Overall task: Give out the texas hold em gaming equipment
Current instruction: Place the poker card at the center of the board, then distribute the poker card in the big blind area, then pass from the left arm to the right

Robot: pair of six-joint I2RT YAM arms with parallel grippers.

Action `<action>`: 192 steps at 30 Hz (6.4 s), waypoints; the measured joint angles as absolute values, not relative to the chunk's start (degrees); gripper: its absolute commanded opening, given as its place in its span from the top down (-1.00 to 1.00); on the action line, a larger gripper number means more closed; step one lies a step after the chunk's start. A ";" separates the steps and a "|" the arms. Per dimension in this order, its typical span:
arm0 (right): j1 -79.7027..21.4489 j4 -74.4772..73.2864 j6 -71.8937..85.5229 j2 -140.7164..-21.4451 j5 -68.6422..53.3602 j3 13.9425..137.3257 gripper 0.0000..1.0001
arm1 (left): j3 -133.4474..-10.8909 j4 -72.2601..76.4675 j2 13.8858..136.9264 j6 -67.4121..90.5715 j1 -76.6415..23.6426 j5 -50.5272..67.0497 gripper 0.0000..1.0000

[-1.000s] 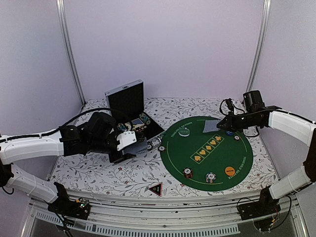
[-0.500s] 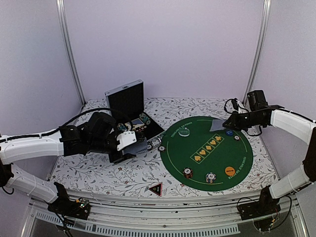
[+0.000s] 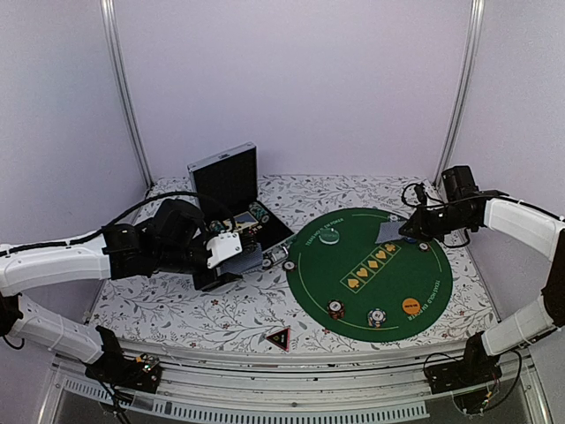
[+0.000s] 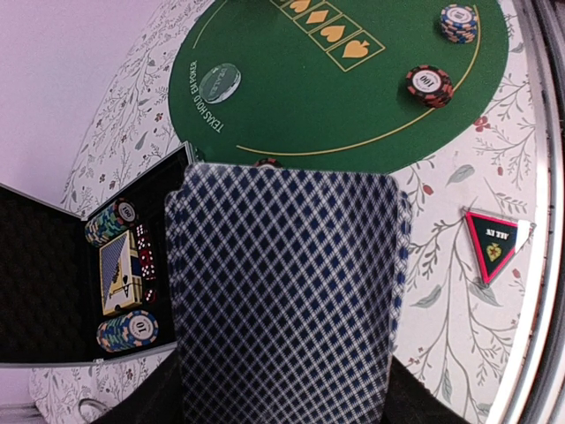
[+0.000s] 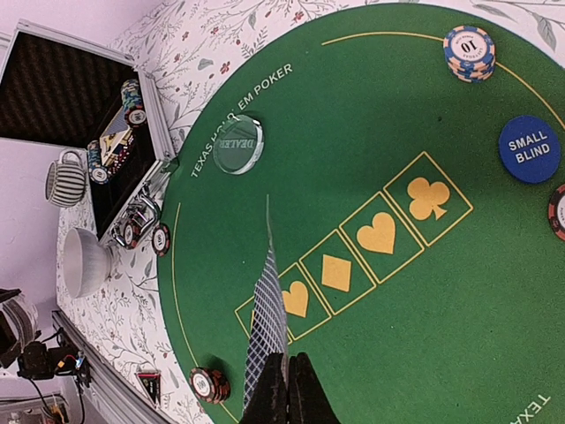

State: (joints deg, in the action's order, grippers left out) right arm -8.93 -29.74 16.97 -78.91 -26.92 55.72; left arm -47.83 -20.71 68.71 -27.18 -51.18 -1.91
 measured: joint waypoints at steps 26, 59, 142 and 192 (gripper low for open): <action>-8.56 -43.66 23.64 -73.36 -26.11 50.70 0.95 | -47.18 -20.69 67.75 -27.40 -51.18 -0.69 -0.27; -28.45 -61.76 9.26 -113.23 8.29 77.38 -0.04 | -46.96 -20.71 67.07 -27.42 -51.09 2.24 -0.29; -45.60 -40.84 16.32 -93.17 -17.34 83.85 -0.27 | -46.87 -21.52 65.47 -28.49 -51.09 6.70 -0.30; -53.08 -22.17 20.62 -108.75 -37.30 89.52 0.22 | -46.11 -21.04 66.35 -28.95 -51.09 3.16 -0.23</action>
State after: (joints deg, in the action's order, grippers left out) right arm -53.08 -22.17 20.62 -108.75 -37.30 89.52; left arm -46.11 -21.04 66.35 -28.95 -51.09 3.16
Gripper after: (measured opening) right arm 0.319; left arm 0.620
